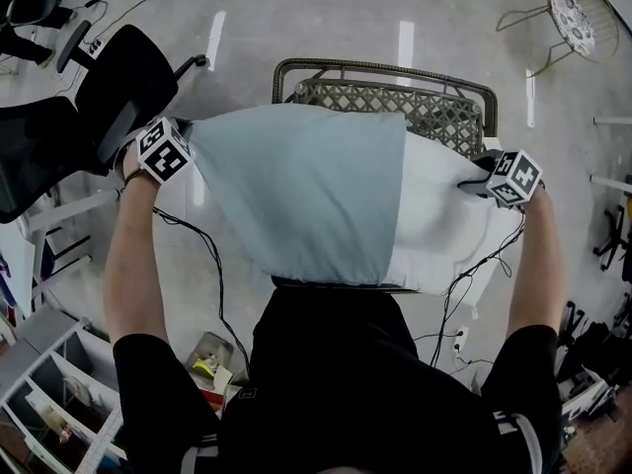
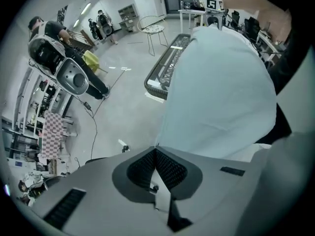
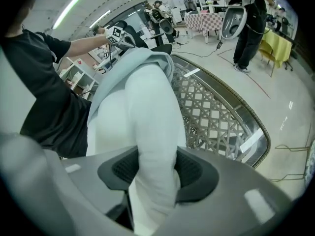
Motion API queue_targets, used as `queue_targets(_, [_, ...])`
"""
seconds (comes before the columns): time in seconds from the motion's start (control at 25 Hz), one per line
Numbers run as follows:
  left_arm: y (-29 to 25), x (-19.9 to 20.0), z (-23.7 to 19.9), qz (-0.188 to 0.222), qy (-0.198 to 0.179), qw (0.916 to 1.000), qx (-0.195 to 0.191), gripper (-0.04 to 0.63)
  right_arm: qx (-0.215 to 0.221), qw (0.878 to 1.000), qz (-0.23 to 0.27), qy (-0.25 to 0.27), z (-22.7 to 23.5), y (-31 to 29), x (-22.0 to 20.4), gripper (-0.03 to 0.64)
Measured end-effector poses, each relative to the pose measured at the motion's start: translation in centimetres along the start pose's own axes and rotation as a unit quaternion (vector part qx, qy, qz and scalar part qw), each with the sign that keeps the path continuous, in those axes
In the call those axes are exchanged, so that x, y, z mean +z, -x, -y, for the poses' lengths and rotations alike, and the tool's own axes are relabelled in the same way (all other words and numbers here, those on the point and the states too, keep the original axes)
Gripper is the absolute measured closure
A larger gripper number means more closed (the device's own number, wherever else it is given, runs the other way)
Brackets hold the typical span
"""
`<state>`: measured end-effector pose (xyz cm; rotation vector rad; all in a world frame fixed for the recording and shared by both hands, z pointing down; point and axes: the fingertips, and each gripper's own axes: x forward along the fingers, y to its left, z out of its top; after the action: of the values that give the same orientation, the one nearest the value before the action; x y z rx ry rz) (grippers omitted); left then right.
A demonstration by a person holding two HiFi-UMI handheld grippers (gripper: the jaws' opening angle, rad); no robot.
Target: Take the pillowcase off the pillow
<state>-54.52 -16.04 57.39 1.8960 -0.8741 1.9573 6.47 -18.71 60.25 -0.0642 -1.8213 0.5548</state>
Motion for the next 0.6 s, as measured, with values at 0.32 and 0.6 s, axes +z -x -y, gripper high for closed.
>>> queue_targets(0.32, [2.2, -3.9, 0.2, 0.002, 0.054, 0.9983, 0.02, 0.589, -0.012, 1.0, 0.016, -0.009, 0.2, 0.8, -0.4, 0.382])
queue_targets(0.6, [4.2, 6.1, 5.0, 0.132, 0.029, 0.9908, 0.008, 0.588, -0.081, 0.993, 0.037, 0.082, -1.2, 1.4, 7.7, 0.308])
